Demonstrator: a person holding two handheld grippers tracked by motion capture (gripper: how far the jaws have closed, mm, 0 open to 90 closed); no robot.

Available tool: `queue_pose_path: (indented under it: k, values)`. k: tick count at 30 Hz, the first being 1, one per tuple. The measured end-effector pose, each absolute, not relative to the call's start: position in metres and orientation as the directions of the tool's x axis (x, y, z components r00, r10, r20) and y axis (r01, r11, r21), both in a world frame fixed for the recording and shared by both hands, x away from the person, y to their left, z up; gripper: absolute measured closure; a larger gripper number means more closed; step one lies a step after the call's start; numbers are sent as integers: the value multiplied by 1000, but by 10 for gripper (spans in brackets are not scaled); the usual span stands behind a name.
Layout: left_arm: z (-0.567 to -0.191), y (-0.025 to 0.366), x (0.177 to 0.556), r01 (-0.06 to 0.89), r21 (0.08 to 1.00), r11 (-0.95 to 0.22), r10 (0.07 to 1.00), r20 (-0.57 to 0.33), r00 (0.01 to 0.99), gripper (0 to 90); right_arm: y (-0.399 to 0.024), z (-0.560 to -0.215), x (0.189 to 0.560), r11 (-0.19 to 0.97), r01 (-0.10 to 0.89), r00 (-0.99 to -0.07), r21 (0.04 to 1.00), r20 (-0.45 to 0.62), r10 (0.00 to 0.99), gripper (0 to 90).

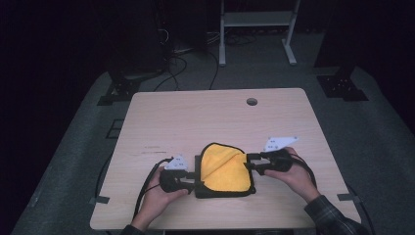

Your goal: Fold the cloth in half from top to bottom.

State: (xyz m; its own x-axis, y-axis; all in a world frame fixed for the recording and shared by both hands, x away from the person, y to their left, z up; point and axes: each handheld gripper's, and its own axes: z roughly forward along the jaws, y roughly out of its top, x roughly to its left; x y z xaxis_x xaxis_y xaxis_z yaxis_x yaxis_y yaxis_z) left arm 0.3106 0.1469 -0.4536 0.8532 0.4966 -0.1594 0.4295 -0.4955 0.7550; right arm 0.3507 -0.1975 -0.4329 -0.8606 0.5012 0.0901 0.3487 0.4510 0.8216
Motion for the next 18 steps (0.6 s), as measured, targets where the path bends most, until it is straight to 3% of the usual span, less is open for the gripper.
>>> queue_pose_path:
  k: [12,18]
  values:
    - [-465,150,311,445,714,-541,492,-161,856,575,-117,-447,447,492,387,-853,780,101,512,531]
    - [-467,152,310,438,699,-565,484,-149,862,577,-91,-465,471,555,392,-866,734,91,491,538]
